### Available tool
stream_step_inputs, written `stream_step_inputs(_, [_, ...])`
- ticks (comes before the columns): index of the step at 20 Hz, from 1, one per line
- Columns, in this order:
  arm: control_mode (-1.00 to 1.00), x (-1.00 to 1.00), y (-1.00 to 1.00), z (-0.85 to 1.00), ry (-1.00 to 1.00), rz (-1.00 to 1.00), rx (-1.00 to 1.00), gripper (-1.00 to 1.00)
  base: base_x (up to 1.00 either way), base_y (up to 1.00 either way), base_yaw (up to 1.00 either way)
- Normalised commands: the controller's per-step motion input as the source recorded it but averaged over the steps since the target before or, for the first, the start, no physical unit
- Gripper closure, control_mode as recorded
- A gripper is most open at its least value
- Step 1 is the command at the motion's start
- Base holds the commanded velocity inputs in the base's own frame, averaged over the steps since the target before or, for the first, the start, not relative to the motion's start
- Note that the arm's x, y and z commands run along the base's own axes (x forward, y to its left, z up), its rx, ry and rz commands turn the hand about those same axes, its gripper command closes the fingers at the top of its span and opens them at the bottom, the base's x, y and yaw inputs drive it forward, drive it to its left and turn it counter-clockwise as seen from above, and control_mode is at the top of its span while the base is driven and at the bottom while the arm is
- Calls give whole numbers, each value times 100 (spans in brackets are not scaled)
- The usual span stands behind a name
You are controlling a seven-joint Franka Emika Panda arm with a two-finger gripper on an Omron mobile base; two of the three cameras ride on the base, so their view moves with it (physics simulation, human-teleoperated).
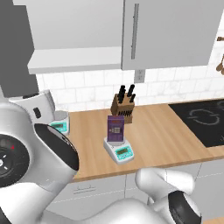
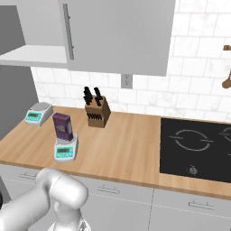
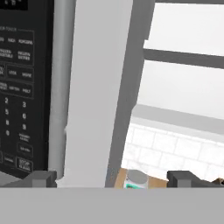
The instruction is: Pick the cereal and place it on the digital scale for weighing, and close the cabinet.
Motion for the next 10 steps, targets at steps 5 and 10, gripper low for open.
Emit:
stream_step_inputs(5, [-100,34,0,0,-4,4,0,-100,0,0,0])
stream_step_inputs(10, [-100,16,0,0,0,2,0,-100,0,0,0])
